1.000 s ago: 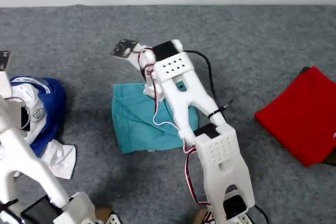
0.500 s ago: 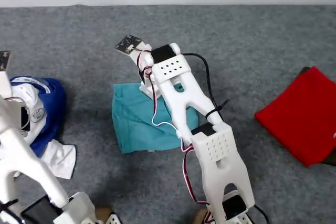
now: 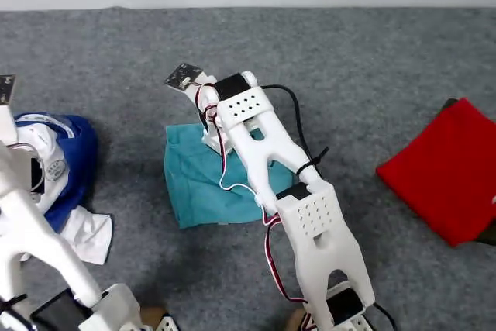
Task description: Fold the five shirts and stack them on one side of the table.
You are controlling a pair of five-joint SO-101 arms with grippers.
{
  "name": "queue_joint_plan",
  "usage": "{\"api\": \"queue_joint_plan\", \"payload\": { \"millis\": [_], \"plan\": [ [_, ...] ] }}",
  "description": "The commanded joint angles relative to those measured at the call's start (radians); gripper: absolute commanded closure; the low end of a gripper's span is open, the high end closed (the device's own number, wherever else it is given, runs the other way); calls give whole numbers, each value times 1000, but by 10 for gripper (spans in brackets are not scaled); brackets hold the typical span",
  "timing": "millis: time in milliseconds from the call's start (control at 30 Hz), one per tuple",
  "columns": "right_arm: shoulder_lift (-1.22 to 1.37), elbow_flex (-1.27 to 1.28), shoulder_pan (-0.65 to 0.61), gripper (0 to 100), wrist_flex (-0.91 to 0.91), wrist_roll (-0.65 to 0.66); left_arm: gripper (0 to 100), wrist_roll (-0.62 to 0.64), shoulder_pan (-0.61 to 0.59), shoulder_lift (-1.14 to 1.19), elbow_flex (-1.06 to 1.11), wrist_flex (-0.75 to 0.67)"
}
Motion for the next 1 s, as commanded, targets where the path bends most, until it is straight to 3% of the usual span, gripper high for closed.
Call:
{"api": "queue_joint_plan", "payload": {
  "millis": [0, 233, 700, 967],
  "plan": [
    [-104, -37, -12, 980, 7, 44, 964, 9, 3, -31, -2, 9],
    [-143, -37, -13, 825, 77, 43, 964, 9, 3, -34, -2, 9],
    [-91, -37, -31, 850, 65, 41, 964, 9, 5, -35, -2, 9],
    [-160, -161, -64, 849, 222, -12, 964, 9, 2, -35, -2, 9]
  ]
}}
